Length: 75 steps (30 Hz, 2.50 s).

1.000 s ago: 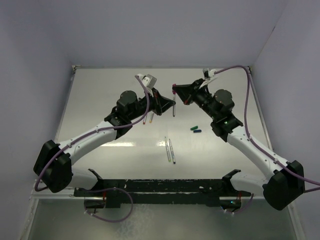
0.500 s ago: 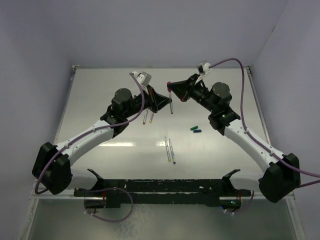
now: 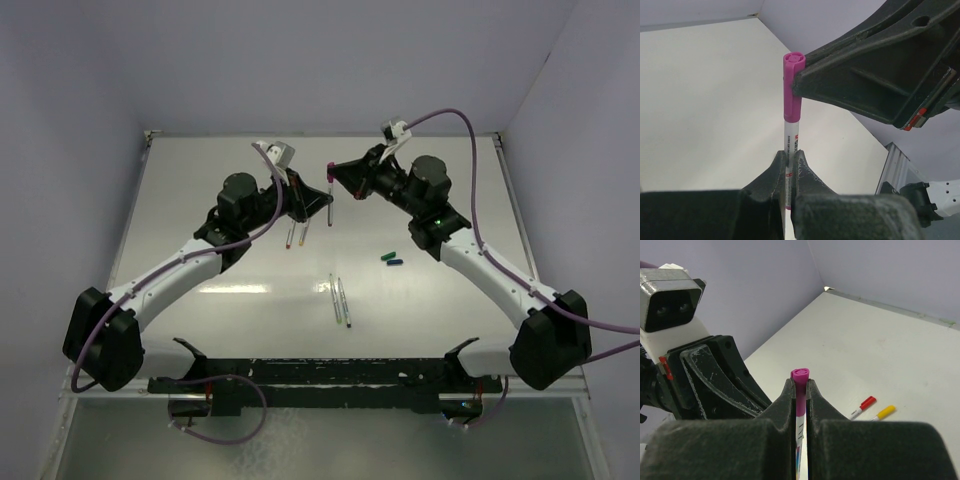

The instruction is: Insert the pens into the pen caps

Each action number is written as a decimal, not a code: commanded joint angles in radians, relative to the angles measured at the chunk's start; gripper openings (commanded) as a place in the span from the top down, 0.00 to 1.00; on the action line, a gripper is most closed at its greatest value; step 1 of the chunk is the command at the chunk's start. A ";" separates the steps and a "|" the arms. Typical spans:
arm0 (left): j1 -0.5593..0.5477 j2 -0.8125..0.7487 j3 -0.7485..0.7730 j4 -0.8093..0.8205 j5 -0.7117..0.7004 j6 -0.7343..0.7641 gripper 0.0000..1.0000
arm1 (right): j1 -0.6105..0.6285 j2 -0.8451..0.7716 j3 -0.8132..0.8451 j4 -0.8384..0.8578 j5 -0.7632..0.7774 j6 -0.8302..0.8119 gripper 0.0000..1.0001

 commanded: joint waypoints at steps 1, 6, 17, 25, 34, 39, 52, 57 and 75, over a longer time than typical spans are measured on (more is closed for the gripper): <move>0.066 -0.068 0.080 0.375 -0.130 0.008 1.00 | 0.027 0.057 -0.054 -0.344 -0.108 -0.054 1.00; 0.073 -0.046 0.097 0.333 -0.077 0.007 1.00 | 0.027 0.056 -0.055 -0.315 -0.095 -0.048 1.00; 0.072 0.003 0.026 -0.072 0.042 0.115 1.00 | 0.027 0.015 0.120 -0.182 0.082 -0.029 0.71; 0.072 0.080 -0.034 -0.271 -0.009 0.157 1.00 | 0.026 -0.131 0.155 -0.191 0.252 -0.059 0.50; 0.072 0.345 0.166 -0.387 -0.076 0.156 1.00 | 0.026 -0.182 0.111 -0.362 0.489 -0.075 0.50; 0.072 0.489 0.304 -0.457 -0.096 0.149 1.00 | 0.026 -0.179 0.100 -0.494 0.605 -0.049 0.50; 0.067 0.680 0.502 -0.642 -0.210 0.186 0.96 | 0.026 -0.165 0.041 -0.532 0.631 0.007 0.50; 0.064 0.720 0.521 -0.652 -0.202 0.190 0.94 | 0.025 -0.124 0.049 -0.533 0.621 0.014 0.50; 0.064 0.792 0.553 -0.639 -0.160 0.110 0.72 | 0.025 -0.017 0.041 -0.511 0.534 0.030 0.50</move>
